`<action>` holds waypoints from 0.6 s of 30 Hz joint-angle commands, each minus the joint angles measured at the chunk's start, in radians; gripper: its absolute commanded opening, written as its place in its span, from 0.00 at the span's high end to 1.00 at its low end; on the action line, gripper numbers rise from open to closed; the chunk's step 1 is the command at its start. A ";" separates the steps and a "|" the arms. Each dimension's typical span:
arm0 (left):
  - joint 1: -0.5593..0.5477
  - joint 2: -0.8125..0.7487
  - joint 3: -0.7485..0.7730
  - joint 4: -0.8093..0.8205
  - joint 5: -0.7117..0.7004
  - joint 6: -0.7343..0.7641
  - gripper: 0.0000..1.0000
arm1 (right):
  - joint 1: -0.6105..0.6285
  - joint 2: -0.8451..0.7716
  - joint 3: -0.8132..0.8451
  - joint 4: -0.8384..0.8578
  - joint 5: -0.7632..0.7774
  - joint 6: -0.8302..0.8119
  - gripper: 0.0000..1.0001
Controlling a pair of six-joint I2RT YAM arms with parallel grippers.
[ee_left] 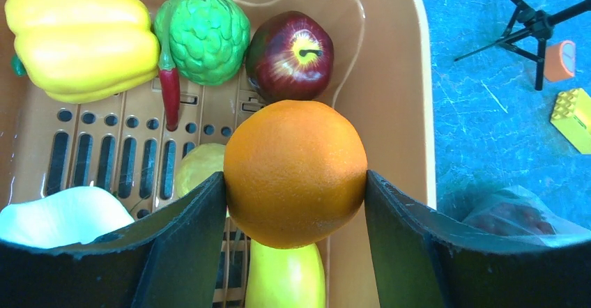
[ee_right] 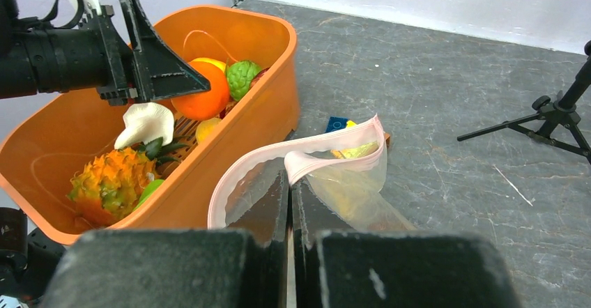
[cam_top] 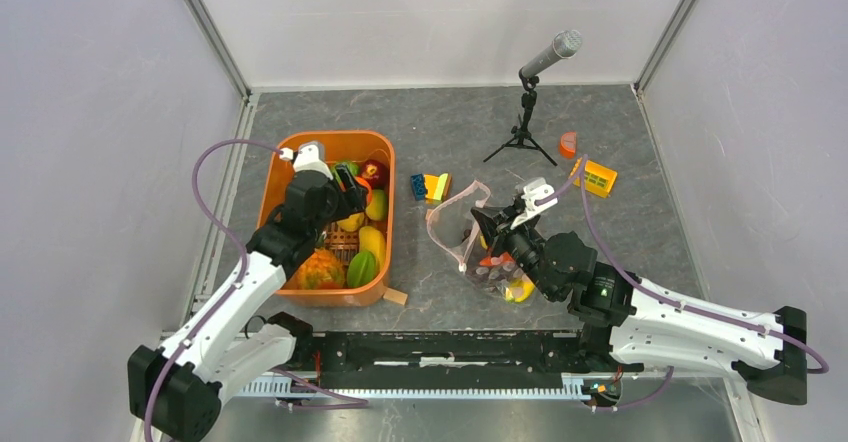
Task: Place the food in the zip-top bag and seal the zipper
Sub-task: Pick up the fake fruit from the bin, then place the fake fruit in the zipper food storage bag.
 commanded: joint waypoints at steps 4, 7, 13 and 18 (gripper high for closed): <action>0.001 -0.094 0.034 -0.009 0.083 0.020 0.45 | -0.005 -0.013 0.009 0.044 -0.007 0.011 0.98; 0.002 -0.116 0.053 -0.009 0.121 0.031 0.45 | -0.005 -0.018 0.009 0.045 -0.009 0.011 0.98; 0.003 -0.139 0.077 0.038 0.308 0.044 0.45 | -0.006 -0.024 0.012 0.043 -0.009 0.008 0.98; 0.000 -0.120 0.109 0.082 0.541 0.072 0.46 | -0.006 -0.022 0.012 0.047 -0.012 0.010 0.98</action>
